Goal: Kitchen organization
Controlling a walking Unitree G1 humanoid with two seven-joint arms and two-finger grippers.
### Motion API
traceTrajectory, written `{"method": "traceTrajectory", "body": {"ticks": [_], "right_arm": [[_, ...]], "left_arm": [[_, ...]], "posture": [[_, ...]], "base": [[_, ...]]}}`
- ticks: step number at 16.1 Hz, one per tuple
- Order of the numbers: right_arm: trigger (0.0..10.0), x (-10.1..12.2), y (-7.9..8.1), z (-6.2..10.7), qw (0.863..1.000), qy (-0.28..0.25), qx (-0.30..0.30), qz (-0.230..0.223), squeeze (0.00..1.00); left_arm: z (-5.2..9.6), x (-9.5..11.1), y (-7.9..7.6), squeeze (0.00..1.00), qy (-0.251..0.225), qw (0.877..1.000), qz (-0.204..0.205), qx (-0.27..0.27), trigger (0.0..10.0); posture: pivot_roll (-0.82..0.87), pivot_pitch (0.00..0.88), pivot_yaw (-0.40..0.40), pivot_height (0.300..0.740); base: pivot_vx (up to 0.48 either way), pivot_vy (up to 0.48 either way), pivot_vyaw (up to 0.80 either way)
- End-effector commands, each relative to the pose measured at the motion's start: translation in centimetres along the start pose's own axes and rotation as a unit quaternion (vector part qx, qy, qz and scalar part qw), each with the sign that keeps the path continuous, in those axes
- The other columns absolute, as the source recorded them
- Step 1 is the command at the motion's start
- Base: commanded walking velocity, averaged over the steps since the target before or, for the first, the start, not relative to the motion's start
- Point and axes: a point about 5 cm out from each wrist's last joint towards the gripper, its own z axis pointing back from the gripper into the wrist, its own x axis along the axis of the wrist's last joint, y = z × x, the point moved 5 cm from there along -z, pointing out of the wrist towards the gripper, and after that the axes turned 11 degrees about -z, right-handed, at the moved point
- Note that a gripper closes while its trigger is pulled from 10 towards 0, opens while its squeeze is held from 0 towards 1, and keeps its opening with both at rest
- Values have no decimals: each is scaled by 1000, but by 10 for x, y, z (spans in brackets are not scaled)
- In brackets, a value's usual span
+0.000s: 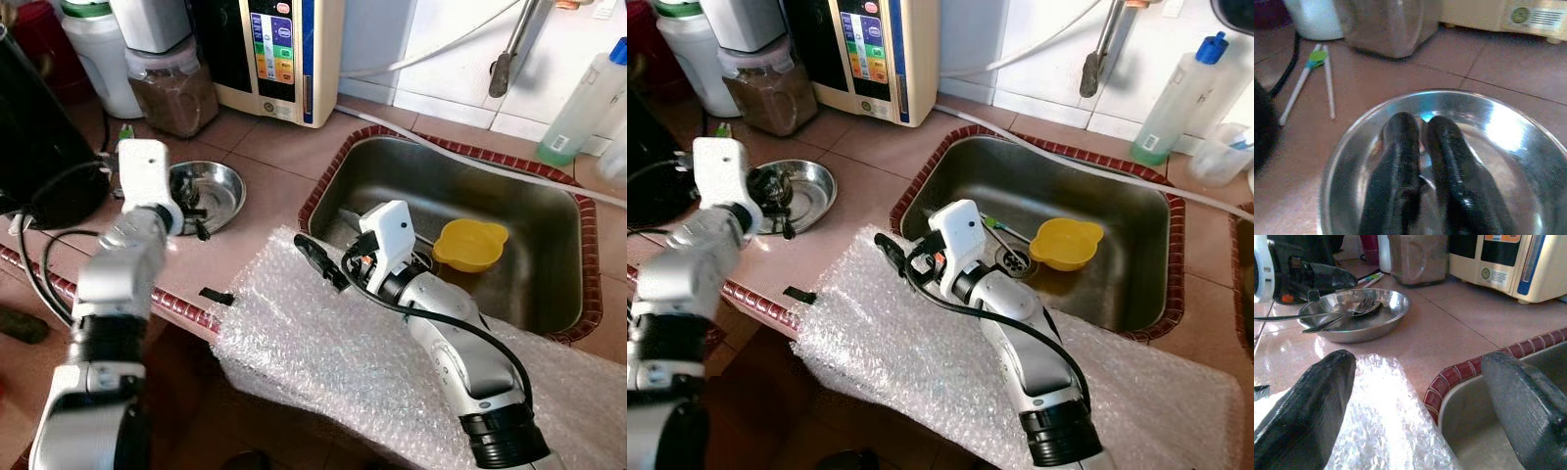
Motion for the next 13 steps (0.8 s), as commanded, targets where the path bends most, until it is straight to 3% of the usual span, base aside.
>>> {"method": "traceTrajectory", "body": {"ticks": [1, 4, 9, 13], "right_arm": [[10000, -2, 2, -2, 1000, 1, 1, -1, 0], [10000, -3, 3, -2, 1000, 1, 2, -1, 0], [10000, -3, 3, -3, 1000, 1, 4, 2, 0], [10000, -3, 4, -4, 1000, 2, 7, 6, 0]], "left_arm": [[-2, -7, 0, 1000, 24, 1000, -1, -10, 10000], [-4, -12, -5, 1000, 53, 998, 24, -29, 10000], [-6, 6, -19, 1000, 69, 991, 115, -24, 10000], [-2, 17, -24, 1000, 79, 986, 148, -11, 10000]], "posture": [[36, 119, 19, 740], [33, 120, 21, 740], [32, 116, 21, 740], [35, 111, 24, 740]], "base": [[0, 0, 0], [0, 0, 0], [0, 0, 0], [0, 0, 0]]}}
